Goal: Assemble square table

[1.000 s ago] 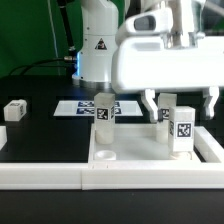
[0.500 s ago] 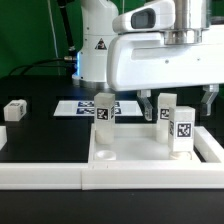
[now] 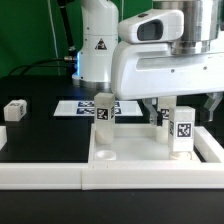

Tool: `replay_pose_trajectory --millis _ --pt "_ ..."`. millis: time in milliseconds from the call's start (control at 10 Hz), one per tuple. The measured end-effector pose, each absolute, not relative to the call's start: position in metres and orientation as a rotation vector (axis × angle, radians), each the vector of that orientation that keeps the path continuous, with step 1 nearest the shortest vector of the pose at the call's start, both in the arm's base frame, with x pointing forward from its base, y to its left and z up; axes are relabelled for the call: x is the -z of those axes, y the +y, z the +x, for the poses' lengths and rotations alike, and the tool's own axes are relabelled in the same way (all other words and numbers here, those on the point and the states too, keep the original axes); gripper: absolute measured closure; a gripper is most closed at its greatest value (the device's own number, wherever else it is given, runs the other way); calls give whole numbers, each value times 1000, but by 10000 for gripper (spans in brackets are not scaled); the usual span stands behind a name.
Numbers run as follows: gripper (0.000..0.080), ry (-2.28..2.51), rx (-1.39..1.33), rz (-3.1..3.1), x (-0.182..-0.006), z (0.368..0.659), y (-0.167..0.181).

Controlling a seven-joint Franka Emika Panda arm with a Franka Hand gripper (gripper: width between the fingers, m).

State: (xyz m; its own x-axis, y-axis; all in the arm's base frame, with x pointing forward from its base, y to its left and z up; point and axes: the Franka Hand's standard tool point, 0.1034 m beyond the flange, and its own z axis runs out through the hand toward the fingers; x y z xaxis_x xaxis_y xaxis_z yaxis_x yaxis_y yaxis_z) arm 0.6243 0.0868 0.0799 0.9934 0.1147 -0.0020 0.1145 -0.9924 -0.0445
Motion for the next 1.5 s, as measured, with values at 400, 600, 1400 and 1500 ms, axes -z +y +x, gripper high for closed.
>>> replay_pose_trajectory --millis 400,600,1400,1500 --pt "509 140 -14 -3093 -80 624 88" --pt "509 344 -22 -3077 -78 624 88" --pt "508 449 -20 -3054 -78 629 87" --pt "508 449 -20 -3054 -78 629 87"
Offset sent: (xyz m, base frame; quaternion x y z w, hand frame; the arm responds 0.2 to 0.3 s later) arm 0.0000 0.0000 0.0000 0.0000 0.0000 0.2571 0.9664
